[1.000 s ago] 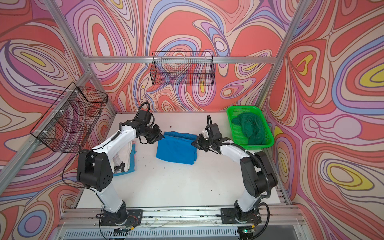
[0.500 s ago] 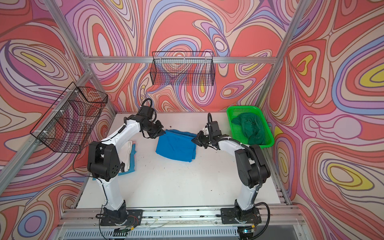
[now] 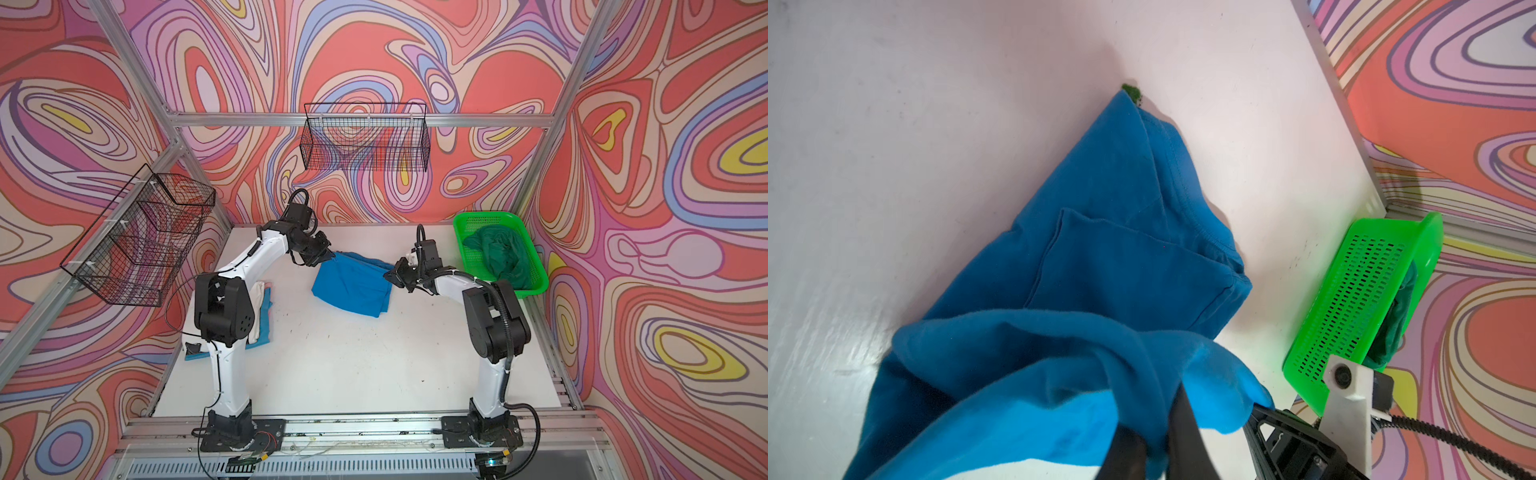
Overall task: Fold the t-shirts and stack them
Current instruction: 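Lay the folded edge onto the far half of the blue shirt with both grippers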
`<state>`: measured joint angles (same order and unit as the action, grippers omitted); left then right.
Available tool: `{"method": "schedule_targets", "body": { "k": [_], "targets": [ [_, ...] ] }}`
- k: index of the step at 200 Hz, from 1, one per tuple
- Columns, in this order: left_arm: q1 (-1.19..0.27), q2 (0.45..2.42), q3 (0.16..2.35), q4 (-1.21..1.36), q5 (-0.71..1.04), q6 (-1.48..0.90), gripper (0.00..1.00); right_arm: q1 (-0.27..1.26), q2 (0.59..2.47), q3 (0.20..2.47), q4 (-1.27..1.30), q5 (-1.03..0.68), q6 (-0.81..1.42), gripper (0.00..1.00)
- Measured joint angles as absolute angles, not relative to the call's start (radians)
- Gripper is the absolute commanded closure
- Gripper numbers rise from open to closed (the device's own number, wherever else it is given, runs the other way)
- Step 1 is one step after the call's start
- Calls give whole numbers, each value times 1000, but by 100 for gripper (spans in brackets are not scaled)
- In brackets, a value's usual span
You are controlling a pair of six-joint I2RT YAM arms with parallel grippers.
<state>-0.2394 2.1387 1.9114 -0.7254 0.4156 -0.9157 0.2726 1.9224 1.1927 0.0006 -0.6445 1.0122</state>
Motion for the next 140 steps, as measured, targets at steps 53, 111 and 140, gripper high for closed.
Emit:
{"method": "schedule_targets", "body": {
  "k": [53,111,140],
  "targets": [
    [-239,2291,2094,-774,431,-891,100,248,1990,1201,51,-648,1024,100],
    [-236,2402,2185,-790,439,-889,100,235,2058,1252,57,-639,1019,100],
    [-235,2411,2158,-779,442,-888,100,235,2079,1259,48,-627,1006,100]
  ]
}}
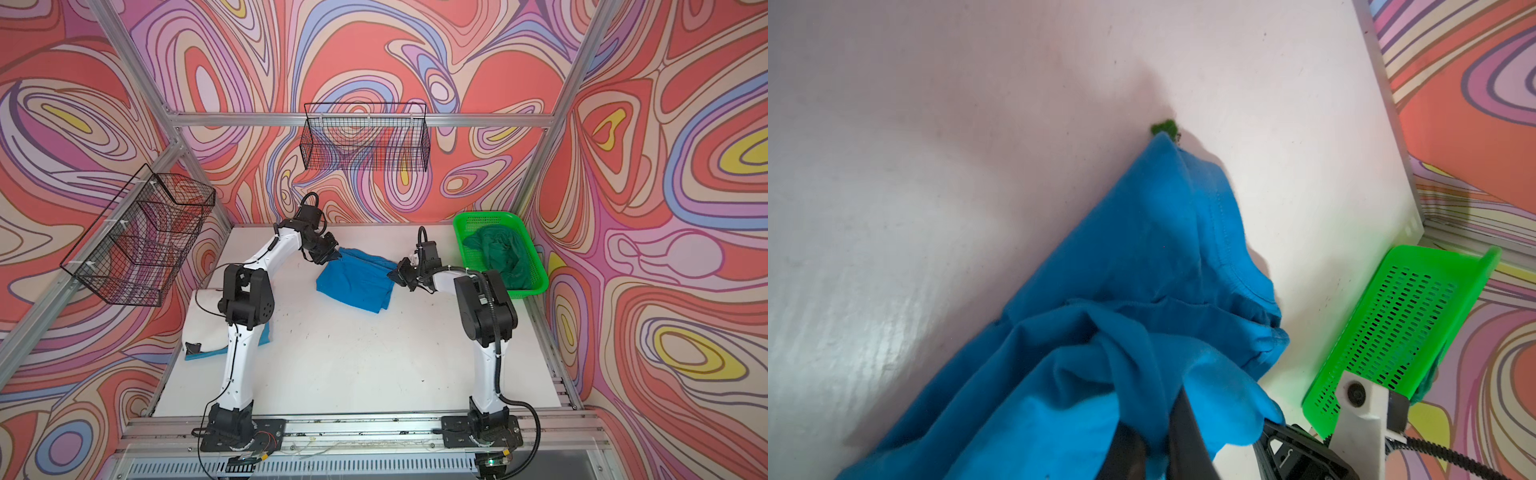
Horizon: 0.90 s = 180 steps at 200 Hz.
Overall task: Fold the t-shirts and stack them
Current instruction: 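Lay the folded edge onto the far half of the blue shirt with both grippers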
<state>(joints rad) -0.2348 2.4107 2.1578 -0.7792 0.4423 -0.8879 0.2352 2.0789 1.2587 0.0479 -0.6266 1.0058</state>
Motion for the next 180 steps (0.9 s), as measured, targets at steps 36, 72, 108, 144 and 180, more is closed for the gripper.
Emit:
{"method": "schedule_targets", "body": {
  "k": [36,72,108,144,180],
  "targets": [
    [-234,2374,1941,-700,456,-895,100,235,2080,1245,49,-607,994,100],
    [-239,2245,1708,-595,472,-906,100,245,2074,1169,72,-599,989,100],
    [-257,2125,1502,-492,475,-926,100,270,2006,1072,97,-590,985,100],
    [-289,1976,1276,-420,471,-960,100,300,1908,959,88,-568,977,100],
    [-300,1906,1232,-456,452,-973,100,309,1877,961,39,-561,961,100]
  ]
}}
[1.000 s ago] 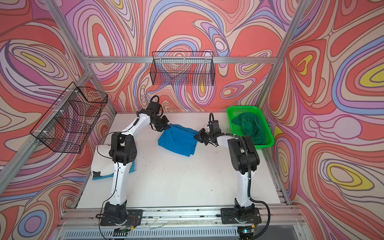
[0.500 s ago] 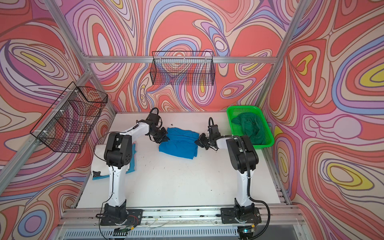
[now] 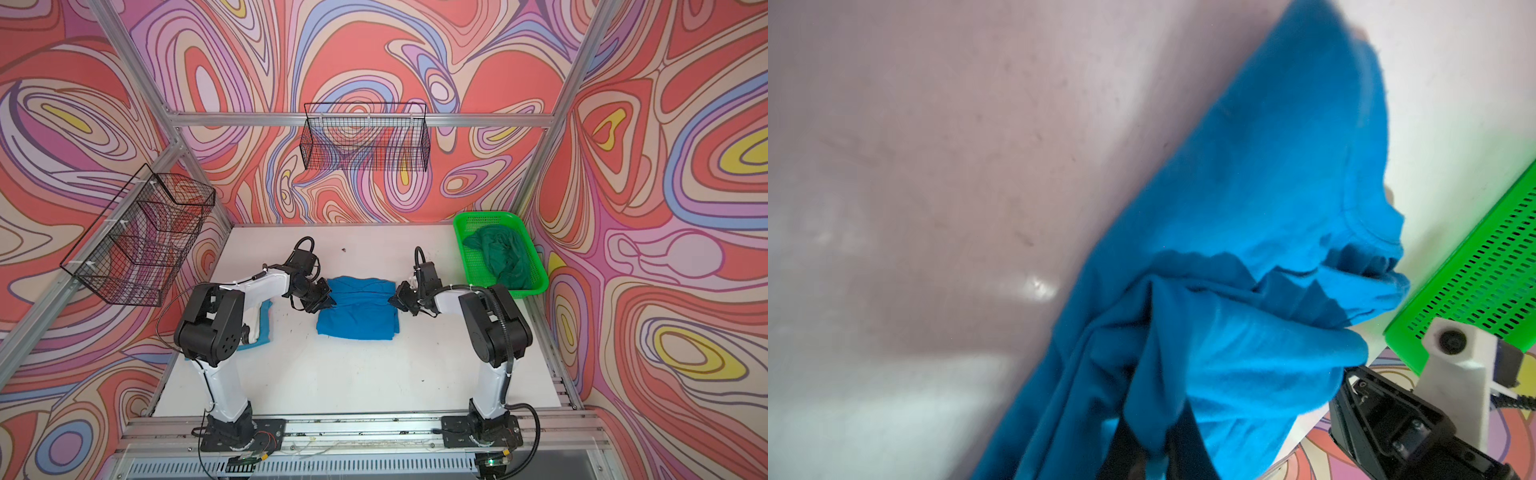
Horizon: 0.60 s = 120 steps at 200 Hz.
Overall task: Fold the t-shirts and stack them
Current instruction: 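Lay the folded edge onto the far half of the blue shirt with both grippers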
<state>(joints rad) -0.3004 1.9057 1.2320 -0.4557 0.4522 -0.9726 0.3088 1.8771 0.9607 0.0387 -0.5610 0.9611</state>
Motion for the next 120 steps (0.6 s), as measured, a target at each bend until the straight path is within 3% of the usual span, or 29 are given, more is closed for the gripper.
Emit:
{"method": "schedule_targets", "body": {
  "k": [53,120],
  "targets": [
    [-288,1902,1385,-537,422,-953,96,308,1883,1082,-9,-556,952,100],
    [-254,1990,1498,-596,416,-926,74,308,1969,1179,-20,-564,938,100]
  ]
}}
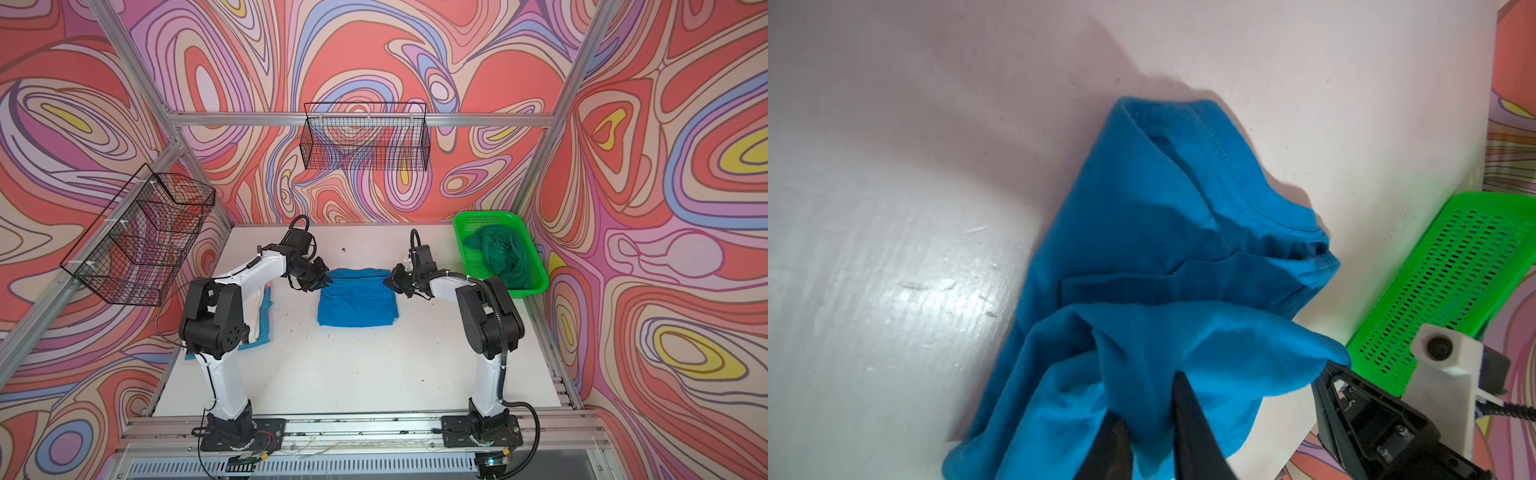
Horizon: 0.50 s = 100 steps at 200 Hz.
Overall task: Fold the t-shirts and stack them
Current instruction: 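Lay the folded edge onto the far half of the blue shirt with both grippers, then open both grippers and release the blue shirt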
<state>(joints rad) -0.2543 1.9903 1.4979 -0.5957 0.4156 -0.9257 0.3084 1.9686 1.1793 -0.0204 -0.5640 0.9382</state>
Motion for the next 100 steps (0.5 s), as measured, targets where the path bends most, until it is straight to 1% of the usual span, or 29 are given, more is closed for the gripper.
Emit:
{"method": "schedule_targets", "body": {
  "k": [15,33,49,74,89,100],
  "targets": [
    [-253,2010,1515,-604,415,-920,72,308,1979,1185,-25,-566,933,91],
    [-250,2024,1537,-616,415,-916,67,308,1979,1193,-30,-568,921,77],
    [-247,2025,1559,-628,414,-916,60,307,1979,1204,-34,-569,913,69],
    [-243,2025,1603,-640,414,-913,53,302,1979,1234,-52,-569,895,62],
    [-241,2025,1627,-648,414,-912,47,301,1979,1246,-63,-570,885,60],
    [-239,2025,1641,-652,414,-911,46,300,1979,1251,-72,-570,876,59]
  ]
}}
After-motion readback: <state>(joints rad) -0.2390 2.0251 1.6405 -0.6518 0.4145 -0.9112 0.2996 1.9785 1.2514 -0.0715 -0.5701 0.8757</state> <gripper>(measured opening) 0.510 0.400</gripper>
